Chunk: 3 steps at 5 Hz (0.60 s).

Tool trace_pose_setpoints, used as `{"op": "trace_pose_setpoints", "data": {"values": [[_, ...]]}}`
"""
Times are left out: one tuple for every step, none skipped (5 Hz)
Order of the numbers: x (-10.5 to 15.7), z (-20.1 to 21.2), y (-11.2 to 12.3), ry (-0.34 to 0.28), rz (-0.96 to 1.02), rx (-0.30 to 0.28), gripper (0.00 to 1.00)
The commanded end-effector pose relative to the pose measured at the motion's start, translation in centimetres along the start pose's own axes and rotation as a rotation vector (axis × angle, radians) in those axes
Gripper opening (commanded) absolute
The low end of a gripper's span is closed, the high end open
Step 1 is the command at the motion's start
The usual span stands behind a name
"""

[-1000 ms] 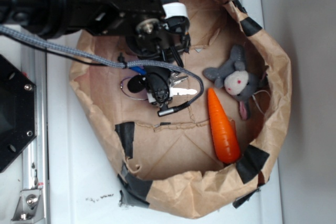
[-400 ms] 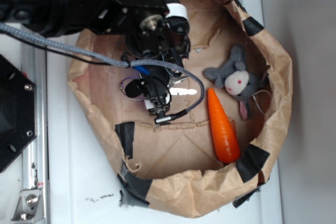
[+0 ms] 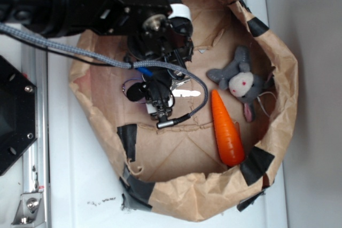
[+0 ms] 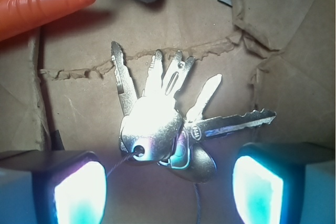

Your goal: Grab the silver keys.

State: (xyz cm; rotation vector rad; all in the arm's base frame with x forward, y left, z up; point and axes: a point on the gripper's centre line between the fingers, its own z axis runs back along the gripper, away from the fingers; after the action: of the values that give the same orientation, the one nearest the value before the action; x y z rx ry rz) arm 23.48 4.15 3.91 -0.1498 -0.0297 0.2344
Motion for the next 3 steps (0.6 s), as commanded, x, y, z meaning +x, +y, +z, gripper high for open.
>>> {"op": "trace_pose_setpoints", "data": {"values": [[1.9, 1.3, 0.5, -0.045, 0.003, 0.01, 1.0], [0.9, 2.0, 0.2, -0.007, -0.002, -0.002, 1.0], [0.1, 2.4, 0.3, 0.02, -0.03, -0.015, 1.0]]}}
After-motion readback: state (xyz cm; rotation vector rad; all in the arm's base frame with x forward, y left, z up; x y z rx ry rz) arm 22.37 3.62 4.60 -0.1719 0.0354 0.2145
